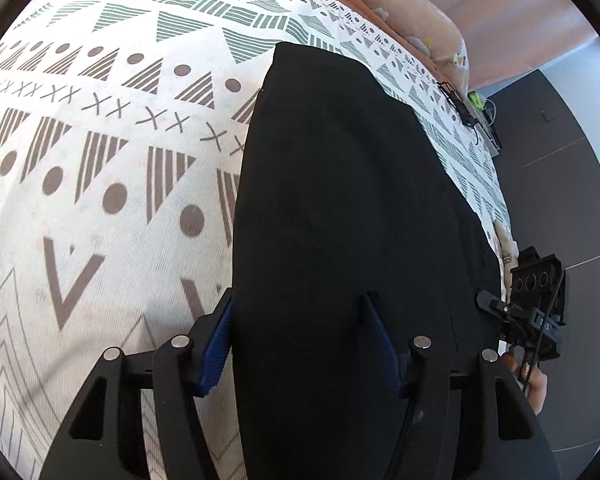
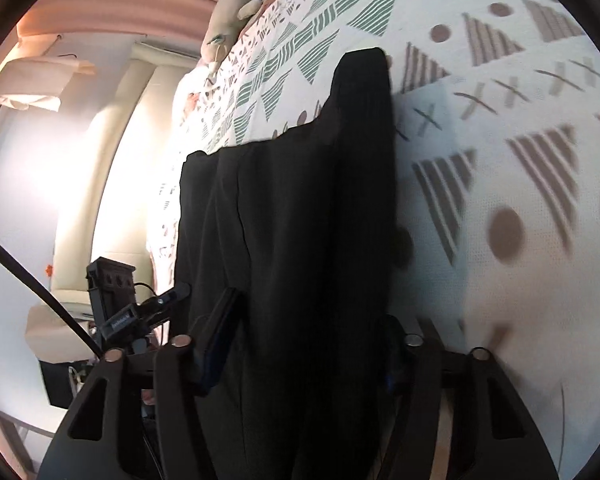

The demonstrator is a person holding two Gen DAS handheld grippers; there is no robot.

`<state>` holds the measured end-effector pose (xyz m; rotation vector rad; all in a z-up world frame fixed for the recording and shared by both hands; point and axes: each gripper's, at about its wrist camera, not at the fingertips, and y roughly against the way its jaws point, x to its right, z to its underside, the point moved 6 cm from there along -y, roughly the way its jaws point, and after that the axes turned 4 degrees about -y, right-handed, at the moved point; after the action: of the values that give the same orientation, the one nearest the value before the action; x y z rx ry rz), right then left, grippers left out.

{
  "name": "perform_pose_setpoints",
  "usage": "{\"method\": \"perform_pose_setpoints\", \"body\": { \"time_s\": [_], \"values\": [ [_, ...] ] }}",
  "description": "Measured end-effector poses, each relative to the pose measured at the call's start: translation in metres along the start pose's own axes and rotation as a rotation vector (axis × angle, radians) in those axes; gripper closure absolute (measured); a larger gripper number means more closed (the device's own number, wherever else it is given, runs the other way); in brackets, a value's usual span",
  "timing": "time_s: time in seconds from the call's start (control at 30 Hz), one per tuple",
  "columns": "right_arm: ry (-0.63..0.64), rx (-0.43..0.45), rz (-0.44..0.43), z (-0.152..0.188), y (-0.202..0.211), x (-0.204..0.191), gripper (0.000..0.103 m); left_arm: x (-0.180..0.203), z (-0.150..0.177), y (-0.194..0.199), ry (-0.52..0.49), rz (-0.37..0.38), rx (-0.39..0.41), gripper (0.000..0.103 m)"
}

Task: Fold large clothes
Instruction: 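Lift the folded jacket end with both tools and fold it over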

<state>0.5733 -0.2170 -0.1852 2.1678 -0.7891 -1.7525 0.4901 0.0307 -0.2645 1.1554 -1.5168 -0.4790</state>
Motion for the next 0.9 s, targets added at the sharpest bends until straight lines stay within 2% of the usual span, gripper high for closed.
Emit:
{"method": "perform_pose_setpoints", "body": {
  "time_s": [0.07, 0.17, 0.27, 0.37, 0.6, 0.9],
  "values": [
    [-0.016, -0.009, -0.010, -0.004, -0.005, 0.003, 0.070, 0.001, -0.002, 0.000, -0.005, -0.009, 0.000, 0.045],
    [0.030, 0.015, 0.020, -0.003, -0.002, -0.005, 0.081, 0.003, -0.002, 0.006, -0.007, -0.010, 0.016, 0.057],
    [0.068, 0.049, 0.017, 0.007, 0.011, -0.023, 0.087, 0.008, 0.000, 0.015, -0.006, 0.002, 0.041, 0.069],
    [0.136, 0.068, 0.019, 0.015, 0.016, -0.045, 0.090, 0.018, 0.003, 0.030, -0.007, 0.011, 0.078, 0.076],
    [0.220, 0.136, 0.046, 0.046, 0.035, -0.087, 0.091, 0.040, 0.015, 0.072, -0.044, 0.031, 0.141, 0.081],
    [0.334, 0.201, 0.026, 0.103, 0.078, -0.121, 0.092, 0.062, 0.034, 0.124, -0.093, 0.088, 0.228, 0.083]
  ]
}}
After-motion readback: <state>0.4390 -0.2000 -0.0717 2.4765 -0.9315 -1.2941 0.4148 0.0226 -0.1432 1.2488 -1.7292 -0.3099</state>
